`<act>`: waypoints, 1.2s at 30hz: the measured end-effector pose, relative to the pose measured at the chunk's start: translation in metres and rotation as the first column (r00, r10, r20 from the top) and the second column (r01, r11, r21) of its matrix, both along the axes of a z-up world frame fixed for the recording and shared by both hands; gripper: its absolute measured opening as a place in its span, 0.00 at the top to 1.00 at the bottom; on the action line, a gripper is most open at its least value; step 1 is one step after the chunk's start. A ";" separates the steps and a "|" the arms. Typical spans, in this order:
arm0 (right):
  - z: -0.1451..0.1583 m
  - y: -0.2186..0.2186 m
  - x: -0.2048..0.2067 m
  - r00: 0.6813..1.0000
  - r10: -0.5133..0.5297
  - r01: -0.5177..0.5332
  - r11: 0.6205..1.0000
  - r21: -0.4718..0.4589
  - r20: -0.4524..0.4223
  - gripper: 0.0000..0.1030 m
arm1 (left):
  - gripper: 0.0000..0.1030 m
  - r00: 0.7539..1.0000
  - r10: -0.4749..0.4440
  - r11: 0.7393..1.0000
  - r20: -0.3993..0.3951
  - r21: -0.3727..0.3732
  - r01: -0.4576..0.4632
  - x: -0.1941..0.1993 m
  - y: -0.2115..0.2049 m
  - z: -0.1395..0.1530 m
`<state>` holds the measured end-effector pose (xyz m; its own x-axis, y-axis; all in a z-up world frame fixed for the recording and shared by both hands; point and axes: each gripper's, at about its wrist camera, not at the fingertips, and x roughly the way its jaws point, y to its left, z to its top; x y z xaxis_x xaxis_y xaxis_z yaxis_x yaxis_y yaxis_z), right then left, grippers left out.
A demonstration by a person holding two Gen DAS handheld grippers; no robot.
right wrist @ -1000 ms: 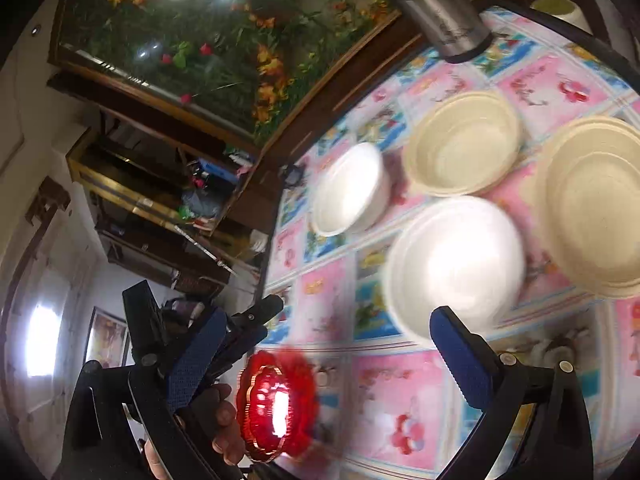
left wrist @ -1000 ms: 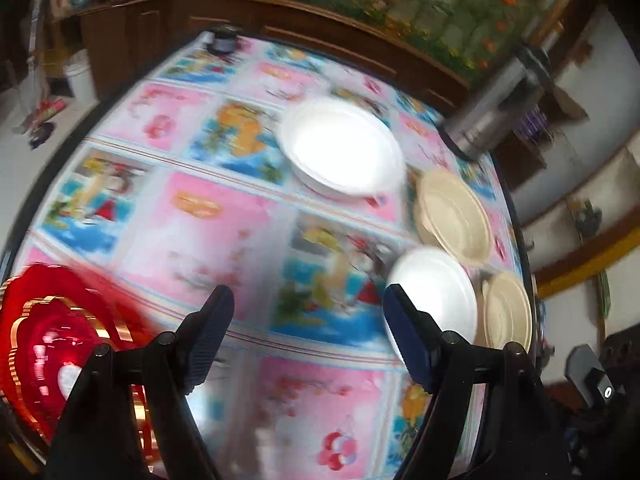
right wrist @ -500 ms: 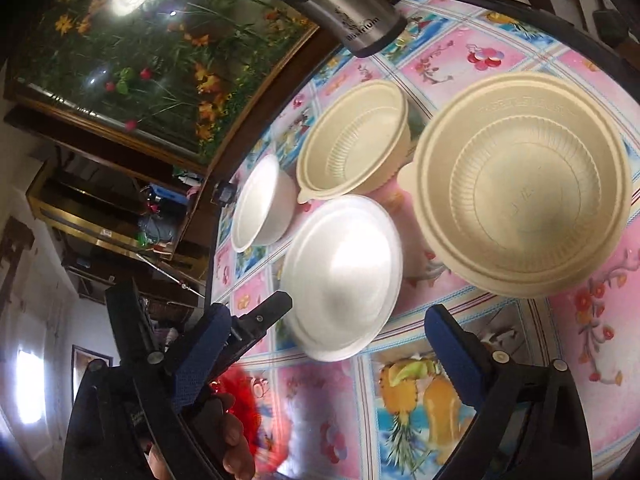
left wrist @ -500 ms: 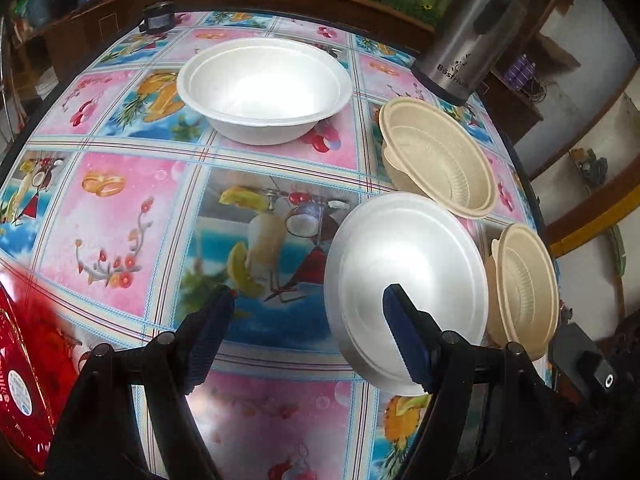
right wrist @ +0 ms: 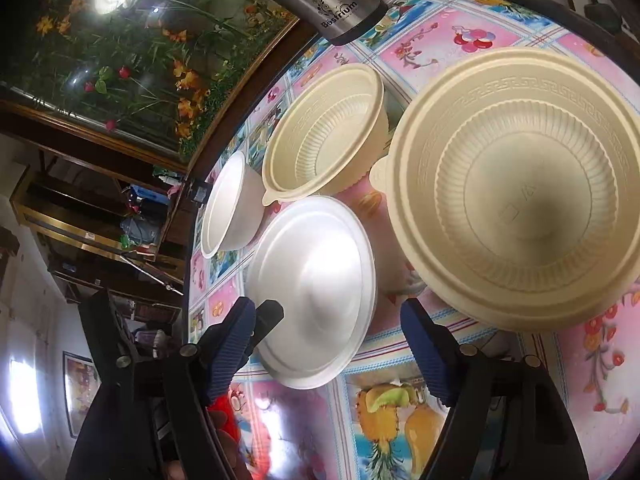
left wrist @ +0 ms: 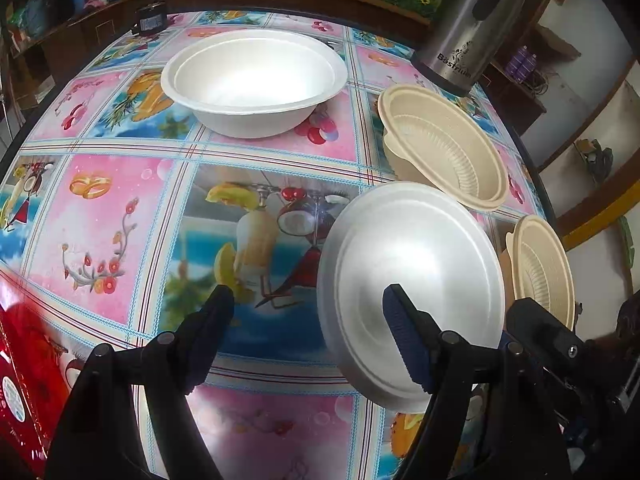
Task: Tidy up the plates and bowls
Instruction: 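Move the left tool to the white foam plate and grasp its rim, then lift the white plate with the left tool and carry it toward the red plates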
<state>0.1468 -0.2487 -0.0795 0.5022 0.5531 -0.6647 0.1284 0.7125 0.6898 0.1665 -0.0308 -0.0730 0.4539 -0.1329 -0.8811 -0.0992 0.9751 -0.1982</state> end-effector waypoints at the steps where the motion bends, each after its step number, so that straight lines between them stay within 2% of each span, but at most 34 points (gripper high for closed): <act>1: 0.000 0.000 0.002 1.000 0.001 -0.001 1.000 -0.004 0.001 0.30 | 0.26 1.000 -0.002 1.000 0.001 0.001 0.002 0.000 -0.001 0.000; 5: -0.002 0.005 0.005 1.000 0.010 -0.010 0.999 -0.036 -0.002 0.41 | 0.29 1.000 -0.005 1.000 0.016 0.019 0.005 -0.001 -0.003 -0.001; 7: -0.004 0.007 0.006 1.000 0.012 -0.012 0.999 -0.049 -0.003 0.45 | 0.42 1.000 -0.014 0.999 0.016 0.029 0.013 -0.001 -0.005 -0.002; 8: -0.005 0.008 0.006 1.000 0.012 -0.013 0.998 -0.055 -0.006 0.49 | 0.44 1.000 -0.019 0.999 0.014 0.035 0.018 -0.001 -0.005 -0.003; 10: -0.008 0.009 0.007 1.000 0.013 -0.014 0.998 -0.065 -0.013 0.56 | 0.60 1.000 -0.021 0.998 0.011 0.054 0.021 -0.001 -0.006 -0.005; 13: -0.012 0.012 0.007 1.000 0.017 -0.019 0.996 -0.090 -0.021 0.68 | 0.73 1.000 -0.026 0.998 0.003 0.058 0.026 -0.001 -0.005 -0.009; 15: -0.015 0.014 0.007 0.999 0.021 -0.023 0.994 -0.109 -0.026 0.80 | 0.78 0.999 -0.035 0.998 0.005 0.060 0.035 -0.003 -0.006 -0.010; 18: -0.016 0.017 0.006 0.999 0.031 -0.033 0.993 -0.113 -0.025 0.89 | 0.87 0.998 -0.054 0.996 0.019 0.067 0.053 -0.007 -0.010 -0.007; 36: 0.001 0.024 -0.040 0.998 0.058 -0.052 0.986 -0.159 0.035 0.91 | 0.87 0.995 -0.066 0.996 0.076 0.070 0.061 -0.055 -0.007 0.012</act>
